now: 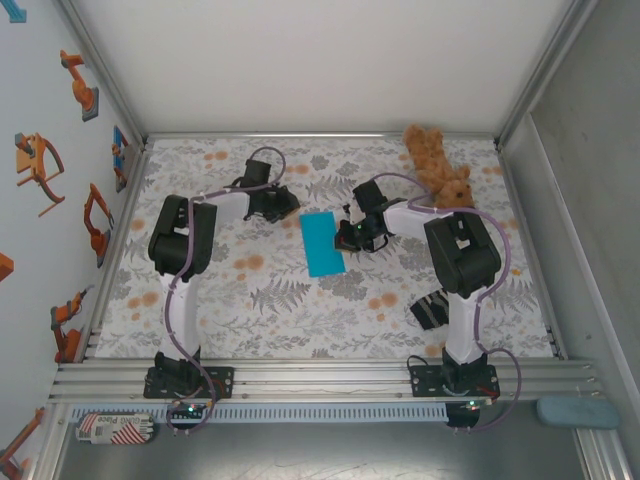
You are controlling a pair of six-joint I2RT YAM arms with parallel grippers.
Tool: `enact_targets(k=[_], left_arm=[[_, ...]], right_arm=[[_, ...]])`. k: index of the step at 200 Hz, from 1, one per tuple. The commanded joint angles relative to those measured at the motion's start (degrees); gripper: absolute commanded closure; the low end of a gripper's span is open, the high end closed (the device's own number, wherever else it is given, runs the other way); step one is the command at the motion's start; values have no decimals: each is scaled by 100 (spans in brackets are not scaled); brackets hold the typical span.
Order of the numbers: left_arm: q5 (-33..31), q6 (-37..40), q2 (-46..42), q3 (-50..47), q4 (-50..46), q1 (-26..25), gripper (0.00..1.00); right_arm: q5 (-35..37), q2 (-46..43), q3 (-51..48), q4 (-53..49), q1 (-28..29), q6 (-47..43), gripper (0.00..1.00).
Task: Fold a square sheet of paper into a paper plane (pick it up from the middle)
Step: First fold the square sheet of paper in half at the center of the table.
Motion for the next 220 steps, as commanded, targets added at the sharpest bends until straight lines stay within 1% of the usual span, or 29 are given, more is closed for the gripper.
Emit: enact_targets(k=[1,19,41,51,63,81,101,118,148,169,188,220], left_arm=[[-447,509,45,238,-838,59,86],[-471,592,-227,292,-1005,73,86],[-440,470,-805,114,-946,55,84],[-479,382,-1092,-54,-882,40,82],[-581,262,-1461,-377,-723,25,76],[-707,54,-1961,-917,-462,20,71],[-728,-170,-2397,-1471,-153,-19,65],[-725,-259,-2597,-1775,-30,-137,63],[-864,-284,-2717,-1985,-104,-409,61],[-944,-321,-2736,-2056,-195,-560,60],[-742,-478,-2699,-2154,-4,-712,61],[-500,-959,-2519,-2355,462,-1047,68]], right_arm=[[2109,723,-548,-1160,-154,-129,100],[1949,636,-495,-1123,-154,-67,100],[1472,331,-318,-1080,-154,107,100],[1205,99,-190,-1035,-154,220,100],[967,-253,-42,-954,-142,347,100],[865,-727,181,-839,-136,393,100],[664,-950,320,-613,-126,291,100],[415,-845,405,-369,-112,244,100],[-336,-344,766,-53,11,117,100],[-495,13,1094,2,107,60,100],[-423,287,1341,-41,135,81,100],[208,474,1427,-194,130,108,100]])
